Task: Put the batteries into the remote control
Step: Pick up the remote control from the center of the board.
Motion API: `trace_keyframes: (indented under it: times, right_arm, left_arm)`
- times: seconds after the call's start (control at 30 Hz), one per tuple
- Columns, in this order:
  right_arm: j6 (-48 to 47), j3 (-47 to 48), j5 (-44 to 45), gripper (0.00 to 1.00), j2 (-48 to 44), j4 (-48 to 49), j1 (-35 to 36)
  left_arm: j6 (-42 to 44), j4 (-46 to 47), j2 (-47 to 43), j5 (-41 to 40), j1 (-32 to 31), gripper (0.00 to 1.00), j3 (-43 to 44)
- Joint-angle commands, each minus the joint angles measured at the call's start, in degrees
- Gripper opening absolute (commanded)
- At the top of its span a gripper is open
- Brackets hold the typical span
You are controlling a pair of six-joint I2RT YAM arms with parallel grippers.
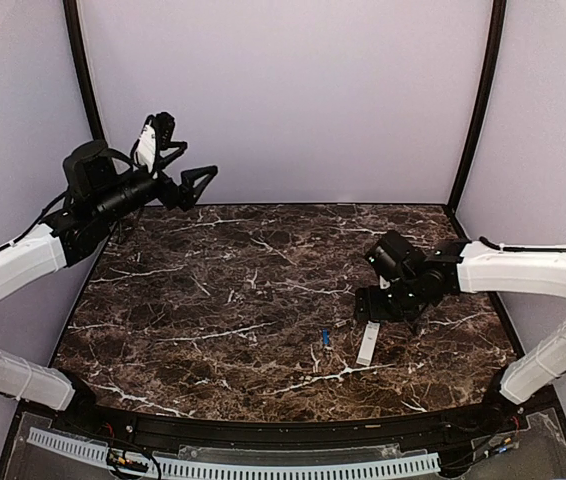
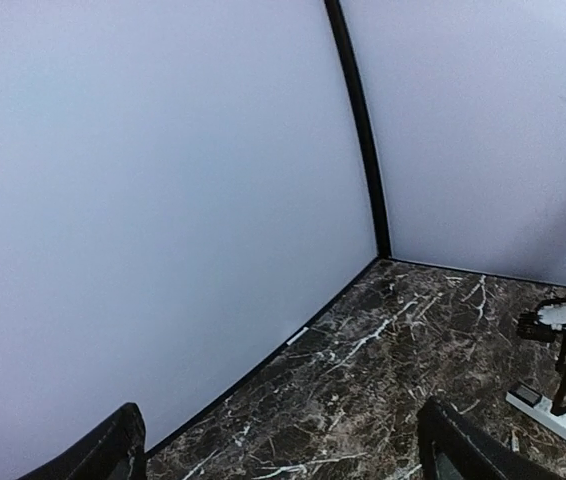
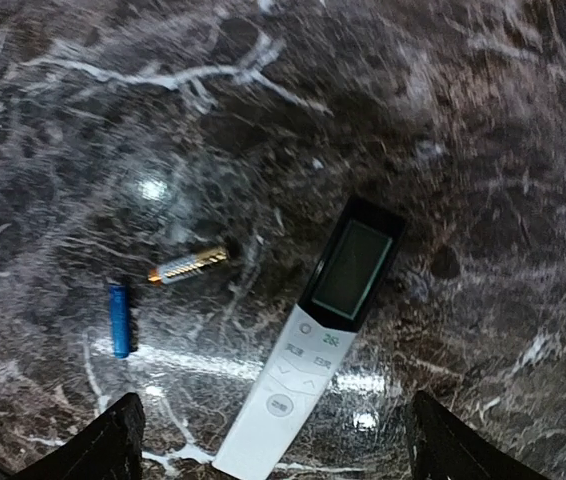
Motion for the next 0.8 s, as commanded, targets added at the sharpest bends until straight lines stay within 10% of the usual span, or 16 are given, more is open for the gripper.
trace_keyframes:
  times: [0.0,0.23,0.47,0.77]
  right_arm:
    - [9.48,4.49,3.36,0.87,7.79,-9.05,3.15]
    - [11.48,4.37,0.75,0.81,14.92,-6.25,4.85]
    - [12.45,1.57,-2.0,0.36,15.2,-2.76,5.09]
    - [11.67,-1.45,-2.66,0.08,12.82,-2.81,5.14]
  left_arm:
    - [7.88,-6.77,-2.93,12.16,-2.6,0.94,-4.39]
    - [12.62,-1.88,-8.95,16.68,-3.6,0.95,-14.33]
    - [13.9,-2.35,-10.12,17.89,-4.35,0.95,-15.21]
    - [22.35,-4.03,-10.49,20.44,-7.69,0.95,-17.37]
